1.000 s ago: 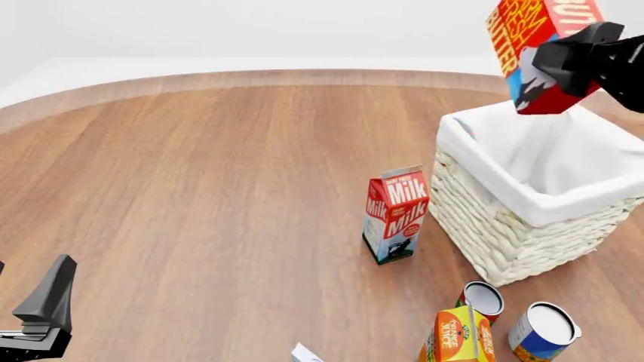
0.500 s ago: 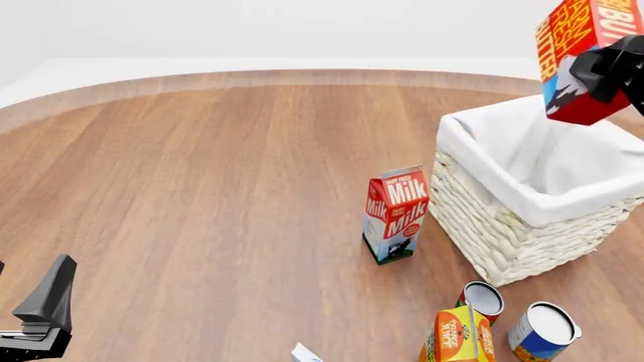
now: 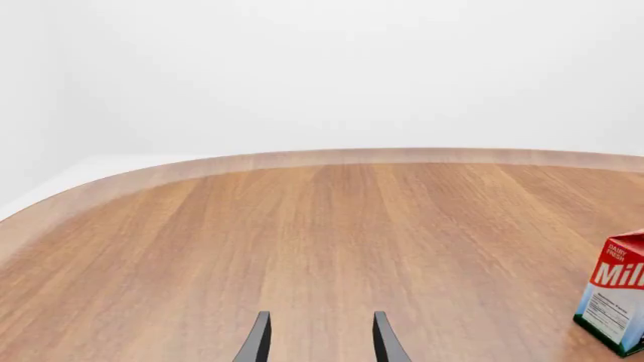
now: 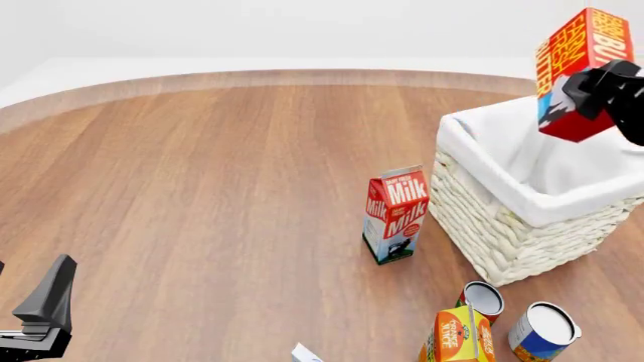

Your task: Pick up the cream cheese box and the butter, and put them in the basket.

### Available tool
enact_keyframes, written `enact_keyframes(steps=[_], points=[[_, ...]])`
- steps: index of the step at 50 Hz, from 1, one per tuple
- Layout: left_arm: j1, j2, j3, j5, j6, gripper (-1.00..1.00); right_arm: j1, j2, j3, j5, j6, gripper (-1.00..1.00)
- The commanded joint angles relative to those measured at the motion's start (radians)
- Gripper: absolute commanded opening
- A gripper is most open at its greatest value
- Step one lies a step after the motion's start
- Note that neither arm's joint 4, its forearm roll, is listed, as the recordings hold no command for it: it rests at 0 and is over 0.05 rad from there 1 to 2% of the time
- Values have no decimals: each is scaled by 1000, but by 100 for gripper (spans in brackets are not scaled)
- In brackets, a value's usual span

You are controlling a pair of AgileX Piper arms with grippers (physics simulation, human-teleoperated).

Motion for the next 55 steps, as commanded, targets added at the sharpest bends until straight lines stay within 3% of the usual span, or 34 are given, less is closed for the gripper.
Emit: enact_keyframes(steps=[1,24,28,35,55], points=[[0,0,0,0,0,100,-4,1,40,-61,51,-100],[0,0,0,0,0,100,-7,-14,94,-81,106,-100],[0,0,0,0,0,100,-7,-34,105,-81,156,-100],[0,0,0,0,0,100,-12,-57,154,-101,188,-100],[0,0,0,0,0,100,-17,-47,192,-142,220,-100]])
